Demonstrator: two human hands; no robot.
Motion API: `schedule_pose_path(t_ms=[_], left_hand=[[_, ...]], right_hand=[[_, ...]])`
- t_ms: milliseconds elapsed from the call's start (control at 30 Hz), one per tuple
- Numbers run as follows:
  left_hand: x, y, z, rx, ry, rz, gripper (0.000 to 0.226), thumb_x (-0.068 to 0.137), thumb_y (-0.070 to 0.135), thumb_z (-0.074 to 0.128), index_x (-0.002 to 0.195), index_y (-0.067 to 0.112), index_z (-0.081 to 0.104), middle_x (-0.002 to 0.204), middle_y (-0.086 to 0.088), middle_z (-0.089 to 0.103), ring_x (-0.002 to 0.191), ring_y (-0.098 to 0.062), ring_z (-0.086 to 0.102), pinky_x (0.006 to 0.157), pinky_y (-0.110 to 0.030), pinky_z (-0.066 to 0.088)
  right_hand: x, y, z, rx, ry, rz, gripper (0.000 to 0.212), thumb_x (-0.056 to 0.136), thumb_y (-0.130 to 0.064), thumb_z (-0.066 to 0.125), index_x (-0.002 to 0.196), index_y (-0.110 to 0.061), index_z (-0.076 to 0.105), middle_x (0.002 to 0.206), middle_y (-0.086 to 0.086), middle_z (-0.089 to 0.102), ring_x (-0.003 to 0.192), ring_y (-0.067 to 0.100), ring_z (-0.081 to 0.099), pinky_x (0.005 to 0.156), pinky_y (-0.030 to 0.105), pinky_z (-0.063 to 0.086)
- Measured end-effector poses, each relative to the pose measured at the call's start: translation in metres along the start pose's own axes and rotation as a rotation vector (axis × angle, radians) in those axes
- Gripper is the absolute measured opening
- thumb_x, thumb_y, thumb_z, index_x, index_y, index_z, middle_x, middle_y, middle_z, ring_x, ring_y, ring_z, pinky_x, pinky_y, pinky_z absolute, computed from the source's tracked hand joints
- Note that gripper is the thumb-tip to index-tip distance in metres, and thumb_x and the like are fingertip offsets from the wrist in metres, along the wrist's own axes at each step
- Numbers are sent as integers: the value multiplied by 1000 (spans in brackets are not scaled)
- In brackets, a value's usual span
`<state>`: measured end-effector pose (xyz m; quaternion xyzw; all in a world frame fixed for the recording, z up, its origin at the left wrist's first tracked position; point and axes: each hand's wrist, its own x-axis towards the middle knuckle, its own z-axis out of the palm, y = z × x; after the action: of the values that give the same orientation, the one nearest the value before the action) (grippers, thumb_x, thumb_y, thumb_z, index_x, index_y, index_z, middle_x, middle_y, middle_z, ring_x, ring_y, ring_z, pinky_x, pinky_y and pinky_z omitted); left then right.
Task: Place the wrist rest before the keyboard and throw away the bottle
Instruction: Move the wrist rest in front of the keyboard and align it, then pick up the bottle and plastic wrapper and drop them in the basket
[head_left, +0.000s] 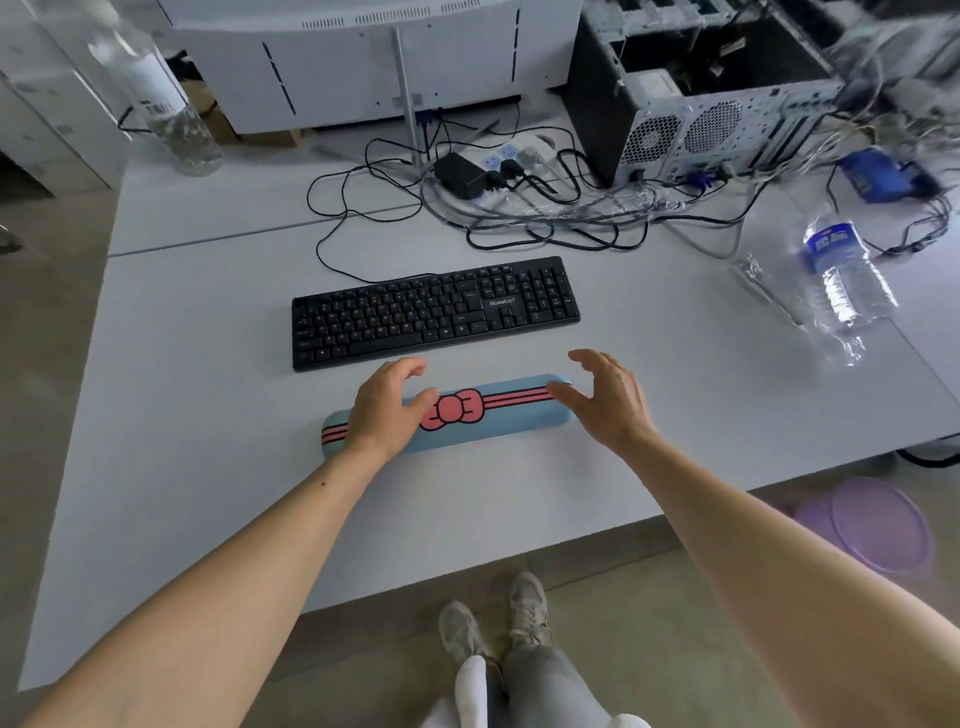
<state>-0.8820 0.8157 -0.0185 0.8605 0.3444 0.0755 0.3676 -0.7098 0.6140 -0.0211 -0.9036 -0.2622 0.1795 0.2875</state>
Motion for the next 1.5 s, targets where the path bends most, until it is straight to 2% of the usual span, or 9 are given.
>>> schedule_pose_path(t_ms=[200, 400, 633, 733, 833, 933, 1067, 1400, 1500], left_hand=[[4, 35, 20, -130, 15, 22, 35, 87, 21, 67, 119, 7, 63, 122, -6, 67, 116, -19, 60, 98, -24, 40], [6, 79, 55, -231, -46, -3, 35, 87, 22, 67, 119, 9, 63, 123, -3, 67, 114, -15, 60, 95, -23, 40], [3, 142, 106, -334, -71, -58, 33, 86, 21, 67, 117, 8, 64, 119, -2, 68, 109, -15, 62, 96, -25, 45], [1, 172, 136, -393, -81, -76, 29, 85, 21, 68, 112, 12, 65, 112, 0, 68, 107, -16, 63, 98, -33, 50], [-3, 205, 165, -421, -94, -85, 30, 85, 23, 68, 113, 12, 64, 115, -3, 68, 109, -18, 64, 97, -33, 50], [-4, 234, 195, -461, -85, -104, 31, 85, 22, 67, 114, 10, 64, 116, -5, 69, 108, -18, 64, 97, -32, 50], [3, 271, 229, -529, -73, -149, 32, 86, 18, 68, 115, 4, 64, 116, -11, 68, 102, -19, 65, 95, -29, 50], [54, 337, 288, -612, -88, -234, 34, 86, 16, 67, 117, 1, 63, 106, -6, 65, 96, -13, 60, 86, -20, 44], [78, 349, 301, -598, -88, -262, 34, 86, 17, 67, 117, 1, 64, 110, -8, 66, 96, -13, 60, 86, -21, 45]], right_hand=[[-16, 11, -17, 57, 83, 60, 52, 90, -41, 62, 134, -15, 54, 134, 8, 60, 121, 22, 57, 92, 32, 43], [-28, 38, -42, 144, 169, 124, 48, 91, -43, 60, 132, -17, 56, 131, 6, 61, 117, 21, 58, 94, 37, 50], [-34, 82, -88, 206, 243, 178, 45, 90, -41, 63, 128, -18, 58, 128, 4, 64, 116, 19, 60, 95, 40, 51], [-36, 107, -114, 225, 242, 194, 45, 90, -41, 63, 129, -19, 57, 130, 1, 62, 116, 17, 59, 95, 39, 51], [-37, 133, -142, 233, 230, 185, 48, 90, -42, 63, 131, -19, 56, 133, 1, 60, 118, 16, 58, 97, 38, 50], [-33, 161, -169, 223, 210, 170, 51, 89, -42, 64, 133, -17, 55, 134, 2, 59, 119, 16, 57, 97, 36, 49], [-18, 197, -200, 202, 199, 160, 52, 89, -44, 64, 132, -18, 54, 134, 1, 59, 118, 15, 57, 89, 26, 43], [44, 251, -247, 244, 214, 180, 48, 89, -39, 65, 130, -16, 55, 132, 2, 59, 115, 16, 59, 87, 23, 39], [68, 262, -258, 229, 217, 184, 47, 88, -38, 67, 128, -15, 56, 130, 1, 60, 113, 16, 60, 84, 21, 37]])
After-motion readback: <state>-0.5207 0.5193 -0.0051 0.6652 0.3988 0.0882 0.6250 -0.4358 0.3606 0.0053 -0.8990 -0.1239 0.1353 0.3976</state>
